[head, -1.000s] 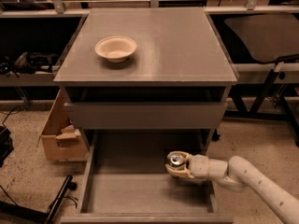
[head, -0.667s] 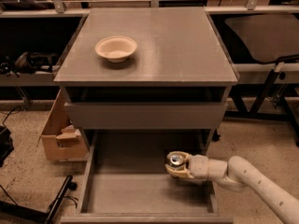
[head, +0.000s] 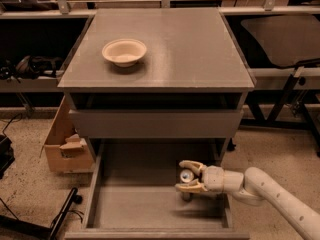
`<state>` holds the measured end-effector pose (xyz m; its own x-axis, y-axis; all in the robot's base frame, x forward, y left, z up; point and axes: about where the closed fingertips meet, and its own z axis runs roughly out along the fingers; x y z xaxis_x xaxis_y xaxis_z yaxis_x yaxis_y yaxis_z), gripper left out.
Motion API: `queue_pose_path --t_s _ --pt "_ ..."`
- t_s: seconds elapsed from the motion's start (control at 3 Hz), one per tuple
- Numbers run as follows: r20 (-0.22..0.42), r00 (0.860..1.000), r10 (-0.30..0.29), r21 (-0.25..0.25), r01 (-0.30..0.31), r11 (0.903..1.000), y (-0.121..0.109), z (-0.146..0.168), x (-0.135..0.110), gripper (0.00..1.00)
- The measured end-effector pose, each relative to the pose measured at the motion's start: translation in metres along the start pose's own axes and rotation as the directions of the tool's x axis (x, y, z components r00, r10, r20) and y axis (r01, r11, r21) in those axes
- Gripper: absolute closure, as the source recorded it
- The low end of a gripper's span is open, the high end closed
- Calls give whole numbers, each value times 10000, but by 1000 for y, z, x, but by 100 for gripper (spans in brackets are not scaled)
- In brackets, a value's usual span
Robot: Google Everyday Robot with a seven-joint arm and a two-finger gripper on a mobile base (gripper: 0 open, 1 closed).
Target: Place redbull can into middle drawer
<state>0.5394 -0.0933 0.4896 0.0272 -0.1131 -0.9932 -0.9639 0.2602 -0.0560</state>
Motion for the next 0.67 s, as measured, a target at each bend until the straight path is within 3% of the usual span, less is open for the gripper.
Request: queue_pose_path --t_s 0.33,0.67 --pt "0 10000 0 -1 0 10000 0 0 0 0" --pt "0 10000 0 -1 0 10000 0 0 0 0"
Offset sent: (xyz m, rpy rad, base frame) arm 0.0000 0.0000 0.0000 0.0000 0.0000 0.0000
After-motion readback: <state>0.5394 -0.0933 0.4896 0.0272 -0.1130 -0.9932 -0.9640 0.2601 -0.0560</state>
